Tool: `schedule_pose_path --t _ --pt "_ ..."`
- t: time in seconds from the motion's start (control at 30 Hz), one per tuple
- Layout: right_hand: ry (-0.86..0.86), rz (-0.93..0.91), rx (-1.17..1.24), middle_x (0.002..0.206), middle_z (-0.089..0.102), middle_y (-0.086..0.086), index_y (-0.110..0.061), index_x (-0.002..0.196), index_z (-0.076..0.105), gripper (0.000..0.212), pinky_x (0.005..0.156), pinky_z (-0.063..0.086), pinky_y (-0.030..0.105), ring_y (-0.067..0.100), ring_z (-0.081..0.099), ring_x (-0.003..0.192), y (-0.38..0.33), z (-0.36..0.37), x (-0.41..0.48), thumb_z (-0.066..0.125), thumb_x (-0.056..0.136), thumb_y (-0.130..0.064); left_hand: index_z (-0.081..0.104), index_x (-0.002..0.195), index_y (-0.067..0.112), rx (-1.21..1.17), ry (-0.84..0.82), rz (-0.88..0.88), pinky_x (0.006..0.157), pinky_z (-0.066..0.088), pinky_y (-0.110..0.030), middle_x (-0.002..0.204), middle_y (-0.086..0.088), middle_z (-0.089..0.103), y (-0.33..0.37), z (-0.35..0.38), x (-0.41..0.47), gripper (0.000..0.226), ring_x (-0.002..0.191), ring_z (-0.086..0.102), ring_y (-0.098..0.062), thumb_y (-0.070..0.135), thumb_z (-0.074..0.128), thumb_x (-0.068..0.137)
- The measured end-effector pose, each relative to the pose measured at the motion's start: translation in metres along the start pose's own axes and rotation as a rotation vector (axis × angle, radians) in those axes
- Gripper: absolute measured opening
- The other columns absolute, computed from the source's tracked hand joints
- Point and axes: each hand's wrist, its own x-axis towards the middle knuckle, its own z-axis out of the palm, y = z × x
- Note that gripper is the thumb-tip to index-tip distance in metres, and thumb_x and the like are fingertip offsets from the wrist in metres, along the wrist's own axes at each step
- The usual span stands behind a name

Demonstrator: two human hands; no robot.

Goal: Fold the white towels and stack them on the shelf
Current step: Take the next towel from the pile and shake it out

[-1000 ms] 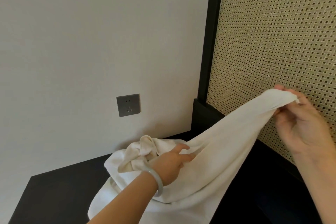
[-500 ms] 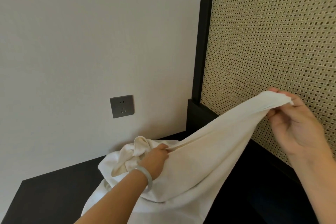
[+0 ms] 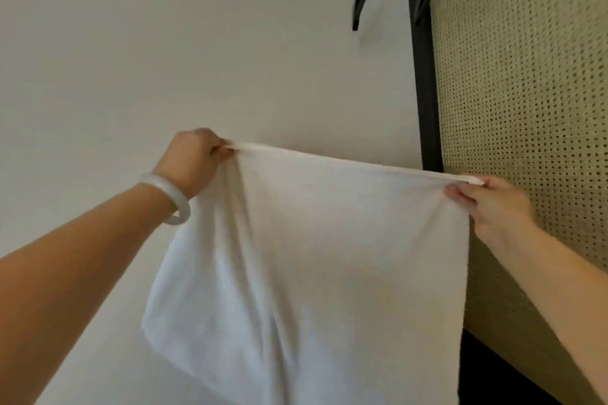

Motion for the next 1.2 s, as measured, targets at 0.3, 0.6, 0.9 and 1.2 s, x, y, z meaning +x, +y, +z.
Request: schedule_pose_path --t 0.3,0.6,0.9,1.2 --pt "-0.263 0.037 0.009 0.089 0.064 0.022 0.009 0.112 0.058 0.023 0.071 0.056 0.027 0.023 0.065 0.075 -0.058 0.092 0.027 0.053 0.091 0.016 0.061 0.067 0.003 0.042 0.028 -0.218 0.054 0.032 -0.031 0.060 -0.001 0.052 -0.016 -0.080 0.034 0.036 0.063 0.051 -0.023 0.027 0.061 0.093" --pt "-0.470 -0.037 -0.005 0.096 0.068 0.027 0.013 0.111 0.058 0.025 0.086 0.057 0.031 0.028 0.071 0.084 -0.055 0.109 0.012 0.059 0.087 0.018 0.058 0.067 0.002 -0.061 0.156 -0.405 0.054 0.032 -0.032 0.063 -0.008 0.055 -0.049 -0.088 0.014 0.038 0.062 0.046 -0.021 0.025 0.059 0.096" --pt "-0.415 -0.200 -0.074 0.092 0.072 0.025 0.004 0.092 0.064 0.011 0.065 0.058 0.018 0.027 0.076 0.079 -0.071 0.116 0.036 0.070 0.083 0.007 0.051 0.067 0.010 0.003 0.028 -0.072 0.068 0.039 -0.027 0.071 -0.002 0.054 -0.052 -0.121 -0.006 0.038 0.070 0.049 -0.020 0.033 0.064 0.093" --pt "-0.372 -0.268 -0.071 0.097 0.069 0.025 0.002 0.091 0.065 0.013 0.062 0.057 0.018 0.022 0.076 0.072 -0.082 0.134 0.046 0.073 0.080 0.004 0.050 0.082 0.016 0.263 -0.388 0.018 0.060 0.031 -0.012 0.083 0.008 0.047 -0.070 -0.119 -0.026 0.026 0.077 0.046 -0.016 0.034 0.066 0.091"
